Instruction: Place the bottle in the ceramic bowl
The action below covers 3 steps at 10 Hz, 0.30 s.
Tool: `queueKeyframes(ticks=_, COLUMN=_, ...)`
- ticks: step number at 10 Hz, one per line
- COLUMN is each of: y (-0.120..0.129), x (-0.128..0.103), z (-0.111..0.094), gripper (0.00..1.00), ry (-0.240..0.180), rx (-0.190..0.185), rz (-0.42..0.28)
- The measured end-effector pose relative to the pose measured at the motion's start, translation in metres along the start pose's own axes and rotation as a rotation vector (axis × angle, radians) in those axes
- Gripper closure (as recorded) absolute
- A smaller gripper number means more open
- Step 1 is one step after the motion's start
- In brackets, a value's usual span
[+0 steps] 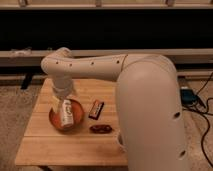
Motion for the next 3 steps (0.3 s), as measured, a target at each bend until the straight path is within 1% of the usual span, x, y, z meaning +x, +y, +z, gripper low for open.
queueKeyframes(ticks=2, y=-0.0057, x=0.0058, z=-0.0018, gripper=0.20, ry=-0.016, rx=-0.019, rz=0.001)
queueKeyframes(ticks=3, y=-0.0019, x=0.0032, z=-0.0015, gripper=0.20, ry=-0.018, rx=-0.021, rz=-0.005)
